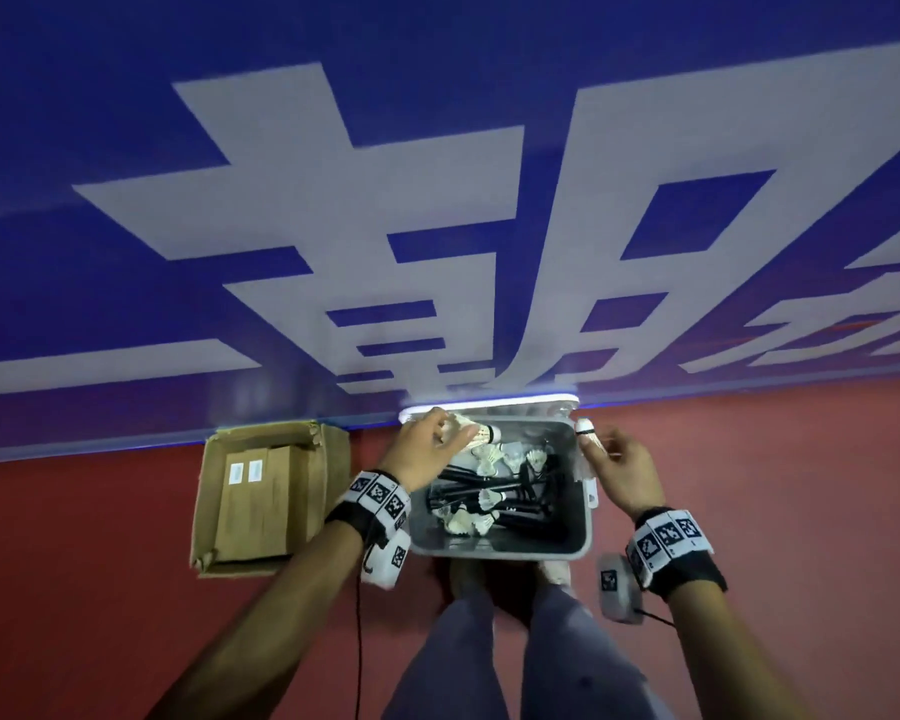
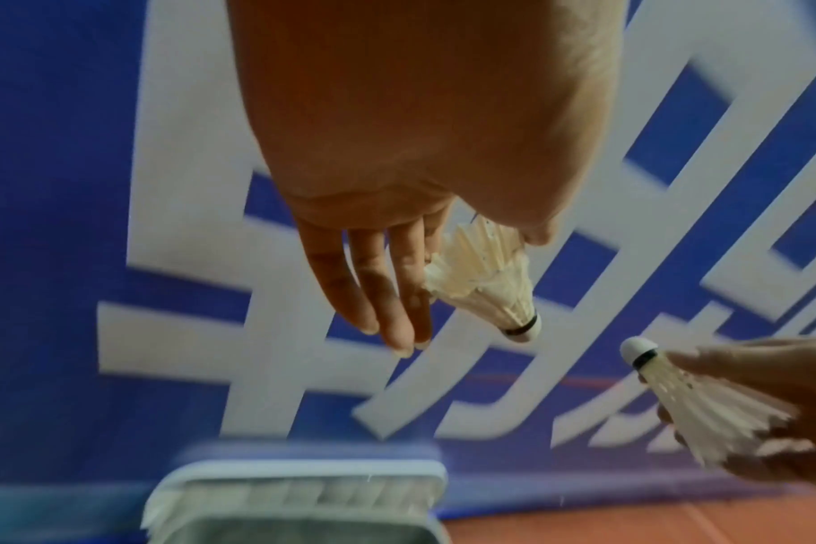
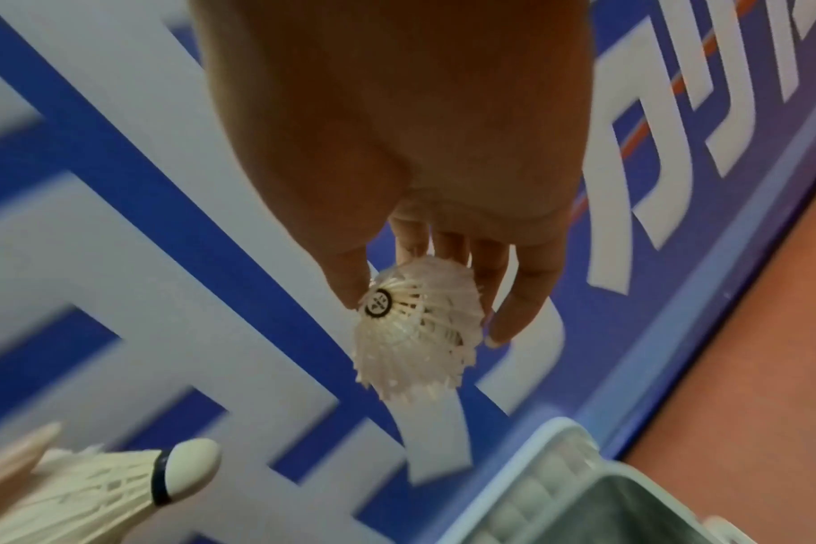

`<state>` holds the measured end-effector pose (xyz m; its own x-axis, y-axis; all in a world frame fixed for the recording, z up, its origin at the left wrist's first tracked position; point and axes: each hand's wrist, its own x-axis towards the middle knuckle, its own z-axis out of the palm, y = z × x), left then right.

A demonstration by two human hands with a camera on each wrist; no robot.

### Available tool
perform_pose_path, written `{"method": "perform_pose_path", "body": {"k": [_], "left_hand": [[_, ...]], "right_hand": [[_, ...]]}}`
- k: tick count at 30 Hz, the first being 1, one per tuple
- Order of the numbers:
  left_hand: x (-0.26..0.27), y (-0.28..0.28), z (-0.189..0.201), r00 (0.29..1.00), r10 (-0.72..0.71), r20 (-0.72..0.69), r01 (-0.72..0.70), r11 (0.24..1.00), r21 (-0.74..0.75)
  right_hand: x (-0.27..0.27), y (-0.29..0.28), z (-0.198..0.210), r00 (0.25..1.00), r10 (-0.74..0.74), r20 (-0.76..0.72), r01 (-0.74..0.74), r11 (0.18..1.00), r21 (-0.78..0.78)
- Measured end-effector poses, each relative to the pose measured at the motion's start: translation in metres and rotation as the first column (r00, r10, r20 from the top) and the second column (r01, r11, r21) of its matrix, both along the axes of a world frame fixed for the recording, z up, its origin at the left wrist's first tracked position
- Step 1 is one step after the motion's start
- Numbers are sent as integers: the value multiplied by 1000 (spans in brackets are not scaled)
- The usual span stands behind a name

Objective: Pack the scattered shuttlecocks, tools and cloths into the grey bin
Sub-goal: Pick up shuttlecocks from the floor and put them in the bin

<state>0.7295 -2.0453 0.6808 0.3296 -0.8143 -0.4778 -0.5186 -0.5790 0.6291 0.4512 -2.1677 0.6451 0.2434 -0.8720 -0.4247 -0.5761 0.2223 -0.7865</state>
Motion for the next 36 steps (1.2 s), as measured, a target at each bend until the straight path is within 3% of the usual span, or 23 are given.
{"method": "perform_pose_path", "body": {"k": [4,8,12,15,19,22,25,29,32,36], "left_hand": [[-11,-8,-121,998,-48,36,38,969,242],[-24,16,-244,987,-150,58,108,887,449],[-38,38,-332,986,-151,64,95,843,529],[-52,49,-379,980,-192,53,133,827,546],[-62,64,-430,955,-286,82,194,807,558],[-64,67,-451,951,-299,79,206,802,560],[-63,68,-461,964,-258,70,189,844,502],[-57,60,-456,974,-224,34,183,867,464],[-51,46,-435,961,-273,37,225,854,468],[-45,7,-381,979,-195,54,160,911,380]], "right_hand": [[-11,-13,-123,987,51,-152,-30,990,140],[-30,-2,-248,942,186,-280,-103,953,285],[-41,12,-331,799,430,-422,-264,879,396],[-47,18,-382,765,479,-429,-294,854,430],[-41,24,-411,697,561,-447,-391,819,420],[-39,24,-427,646,608,-461,-479,793,376],[-34,22,-432,614,637,-465,-526,770,360],[-27,17,-421,567,683,-461,-530,731,431],[-17,7,-403,634,622,-459,-451,780,434],[4,-12,-356,818,417,-397,-274,888,369]]}}
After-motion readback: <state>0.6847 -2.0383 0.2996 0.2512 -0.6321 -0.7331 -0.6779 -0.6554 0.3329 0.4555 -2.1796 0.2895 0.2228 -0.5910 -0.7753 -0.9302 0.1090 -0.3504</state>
